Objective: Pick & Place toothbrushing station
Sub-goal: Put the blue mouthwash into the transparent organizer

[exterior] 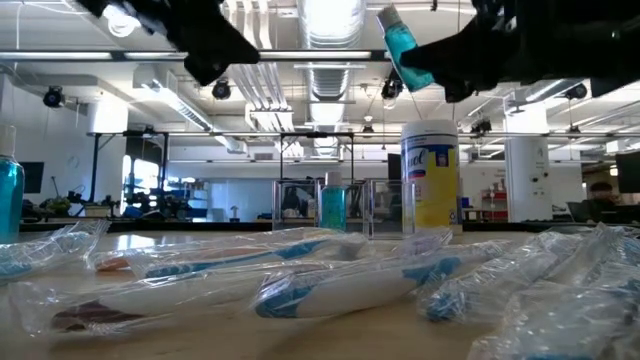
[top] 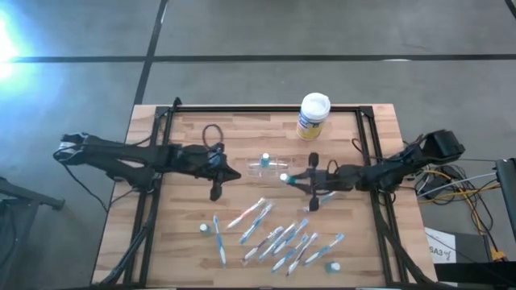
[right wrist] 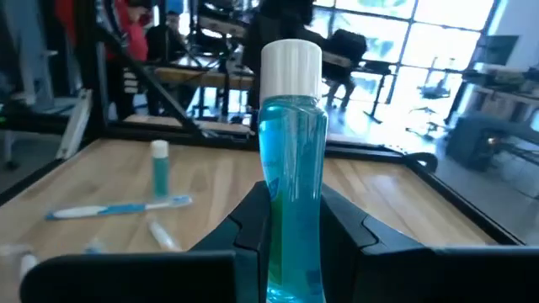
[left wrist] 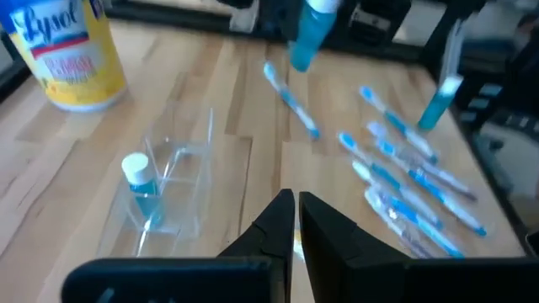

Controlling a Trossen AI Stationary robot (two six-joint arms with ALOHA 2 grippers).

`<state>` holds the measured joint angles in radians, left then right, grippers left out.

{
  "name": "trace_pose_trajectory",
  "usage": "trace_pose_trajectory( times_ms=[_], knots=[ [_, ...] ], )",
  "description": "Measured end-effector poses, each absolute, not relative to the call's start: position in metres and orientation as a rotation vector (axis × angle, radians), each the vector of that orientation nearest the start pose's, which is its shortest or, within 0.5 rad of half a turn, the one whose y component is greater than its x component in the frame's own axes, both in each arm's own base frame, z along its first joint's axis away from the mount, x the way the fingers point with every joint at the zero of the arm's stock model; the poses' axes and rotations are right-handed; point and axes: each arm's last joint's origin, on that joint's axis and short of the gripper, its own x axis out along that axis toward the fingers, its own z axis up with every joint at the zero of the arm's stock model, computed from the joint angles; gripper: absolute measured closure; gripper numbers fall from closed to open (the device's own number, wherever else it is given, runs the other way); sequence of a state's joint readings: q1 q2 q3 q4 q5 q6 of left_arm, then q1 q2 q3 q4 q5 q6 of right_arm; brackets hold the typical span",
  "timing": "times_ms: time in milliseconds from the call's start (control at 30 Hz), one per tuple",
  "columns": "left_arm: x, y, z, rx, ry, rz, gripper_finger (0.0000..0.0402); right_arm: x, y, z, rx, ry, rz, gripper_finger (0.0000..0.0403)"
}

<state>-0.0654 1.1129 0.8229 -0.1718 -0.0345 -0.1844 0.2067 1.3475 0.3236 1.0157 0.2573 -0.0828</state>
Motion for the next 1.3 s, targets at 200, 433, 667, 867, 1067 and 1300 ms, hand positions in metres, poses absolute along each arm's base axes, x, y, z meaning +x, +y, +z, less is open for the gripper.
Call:
trace_pose_trajectory(
  times_ms=[200,433,667,867,1067,1300],
  knots=[
    [0.287,-0.017,0.329,-0.102,0.545,0.015,0.0376,0.231,0.036,0.169,-0.076,0.016,-0.067,0.0341],
    [0.336,-0.020,0.372,0.003,0.603,-0.022,0.0340,0.240,0.038,0.163,-0.086,0.046,-0.073,0.0339],
    [0.374,-0.023,0.370,-0.019,0.749,-0.022,0.0237,0.243,0.038,0.161,-0.094,0.056,-0.077,0.0338],
    [0.394,-0.023,0.360,-0.020,0.816,-0.017,0.0176,0.243,0.037,0.162,-0.102,0.054,-0.102,0.0337],
    [0.399,-0.022,0.357,-0.028,0.828,-0.010,0.0167,0.244,0.038,0.164,-0.108,0.047,-0.102,0.0337],
    [0.403,-0.012,0.351,-0.071,0.838,0.039,0.0169,0.248,0.039,0.167,-0.112,0.035,-0.103,0.0337]
  ],
)
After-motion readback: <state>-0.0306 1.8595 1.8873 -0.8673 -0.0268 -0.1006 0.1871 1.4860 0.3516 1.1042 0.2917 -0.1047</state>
